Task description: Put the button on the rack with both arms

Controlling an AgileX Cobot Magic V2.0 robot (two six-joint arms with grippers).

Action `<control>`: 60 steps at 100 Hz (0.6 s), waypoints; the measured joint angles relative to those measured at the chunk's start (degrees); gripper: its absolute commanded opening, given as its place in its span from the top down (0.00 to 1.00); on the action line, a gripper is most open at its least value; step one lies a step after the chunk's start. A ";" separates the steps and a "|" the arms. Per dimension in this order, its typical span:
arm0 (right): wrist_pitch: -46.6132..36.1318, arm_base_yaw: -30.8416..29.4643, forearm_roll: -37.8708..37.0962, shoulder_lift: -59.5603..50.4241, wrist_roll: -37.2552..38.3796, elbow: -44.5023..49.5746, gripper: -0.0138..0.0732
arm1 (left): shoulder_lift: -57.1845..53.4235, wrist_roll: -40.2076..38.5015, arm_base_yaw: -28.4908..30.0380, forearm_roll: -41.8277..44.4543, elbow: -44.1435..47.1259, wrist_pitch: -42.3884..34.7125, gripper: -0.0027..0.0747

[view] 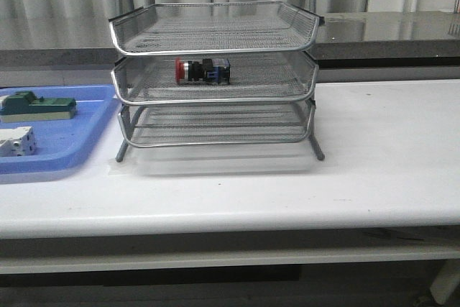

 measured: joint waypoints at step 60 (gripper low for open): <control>0.00 0.00 0.00 0.00 0.00 0.00 0.92 | -14.98 -8.25 5.27 10.07 12.43 -2.59 0.99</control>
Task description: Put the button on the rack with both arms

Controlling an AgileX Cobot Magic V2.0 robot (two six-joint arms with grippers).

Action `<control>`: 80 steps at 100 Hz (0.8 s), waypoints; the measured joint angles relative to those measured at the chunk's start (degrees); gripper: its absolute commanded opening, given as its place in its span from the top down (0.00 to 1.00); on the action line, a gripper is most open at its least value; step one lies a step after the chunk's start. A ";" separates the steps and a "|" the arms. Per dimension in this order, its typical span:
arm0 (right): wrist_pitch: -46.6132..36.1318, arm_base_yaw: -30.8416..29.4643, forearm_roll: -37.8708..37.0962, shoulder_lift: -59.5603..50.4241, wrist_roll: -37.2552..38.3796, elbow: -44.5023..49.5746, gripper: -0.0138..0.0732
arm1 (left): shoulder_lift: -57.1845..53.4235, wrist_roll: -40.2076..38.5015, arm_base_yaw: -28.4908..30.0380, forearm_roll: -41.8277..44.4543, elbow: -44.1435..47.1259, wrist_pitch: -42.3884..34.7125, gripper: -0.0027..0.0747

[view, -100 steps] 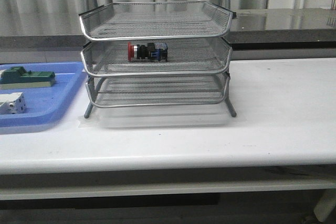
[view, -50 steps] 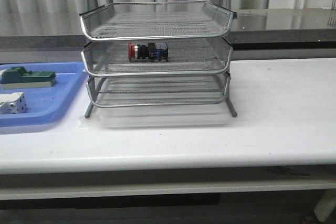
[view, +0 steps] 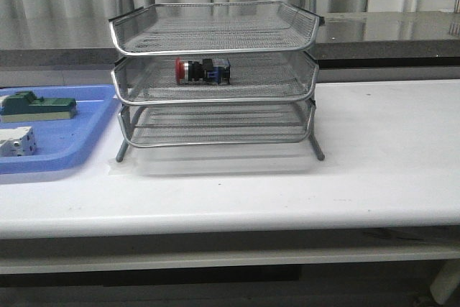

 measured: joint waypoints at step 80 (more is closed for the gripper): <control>-0.12 0.00 0.00 0.00 0.00 0.00 0.92 | -0.85 -2.97 1.48 -0.44 0.04 -2.86 0.99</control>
